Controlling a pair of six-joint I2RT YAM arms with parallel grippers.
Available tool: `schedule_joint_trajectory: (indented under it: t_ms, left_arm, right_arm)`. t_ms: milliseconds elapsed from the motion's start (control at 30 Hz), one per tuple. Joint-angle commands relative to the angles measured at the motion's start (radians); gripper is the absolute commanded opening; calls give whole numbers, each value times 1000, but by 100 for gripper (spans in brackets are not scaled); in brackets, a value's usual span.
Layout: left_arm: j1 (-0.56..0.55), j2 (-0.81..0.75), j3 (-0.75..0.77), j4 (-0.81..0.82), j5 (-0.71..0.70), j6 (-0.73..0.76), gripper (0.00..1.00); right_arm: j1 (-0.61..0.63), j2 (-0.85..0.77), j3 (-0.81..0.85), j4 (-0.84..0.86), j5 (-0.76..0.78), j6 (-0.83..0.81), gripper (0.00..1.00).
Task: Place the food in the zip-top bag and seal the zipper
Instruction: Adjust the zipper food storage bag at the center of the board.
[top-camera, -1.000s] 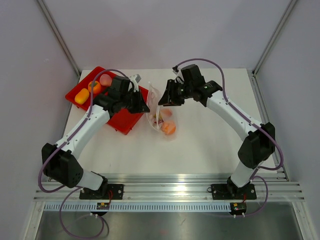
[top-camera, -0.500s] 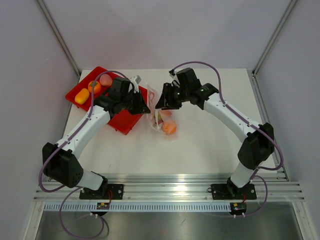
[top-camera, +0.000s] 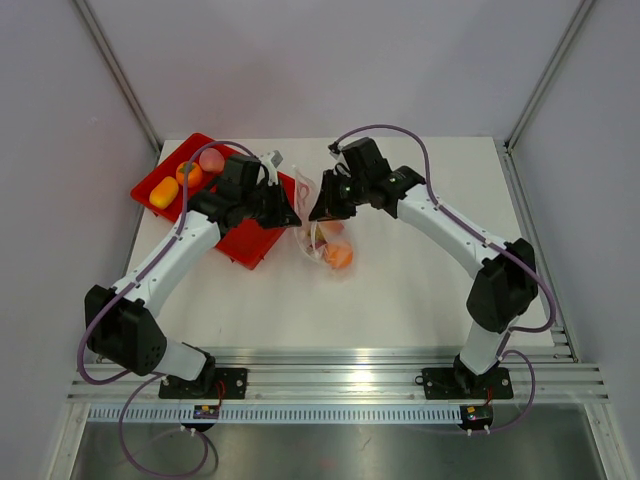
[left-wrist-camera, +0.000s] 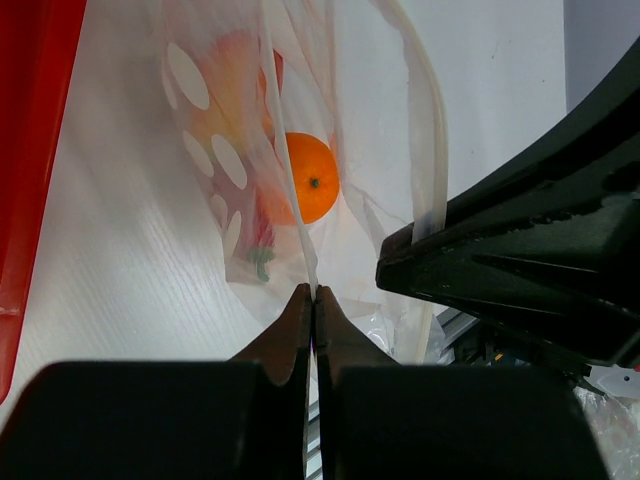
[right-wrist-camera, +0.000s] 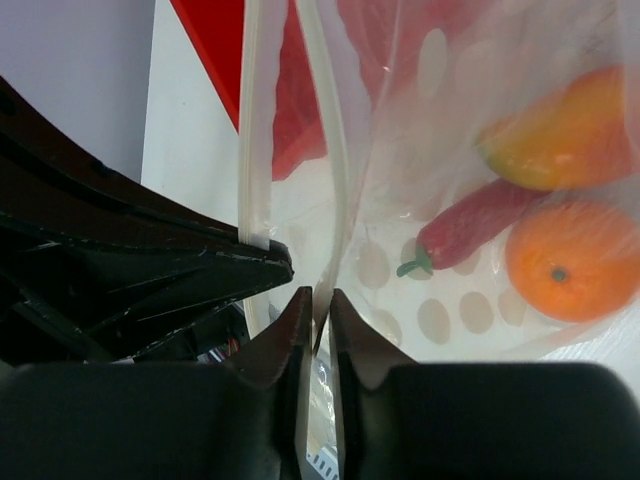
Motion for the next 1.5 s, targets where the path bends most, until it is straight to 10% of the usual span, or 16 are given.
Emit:
schedule_joint_trajectory:
  t_ms: [0,133,533,800,1100,1467]
  left_arm:
    - [1,2,10,36,27,4,0]
    - [1,5,14,22,9,15,0]
    - [101,23,230,-102,56,105,0]
    - [103,132,241,-129,40,131,0]
    - [101,172,287,-218,-20,174,66]
    - [179,128,482,-311,-57,199,74]
  right_arm:
    - [9,0,44,3,33,-11,16]
    - [9,-21,56,-11,53,-26,0]
    - [5,-176,124,-159,432,-130,0]
    - [8,-135,44,-42,215,-22,0]
    - [11,-107,66,-35,201,-18,0]
    - [9,-52,72,-12,155,-6,0]
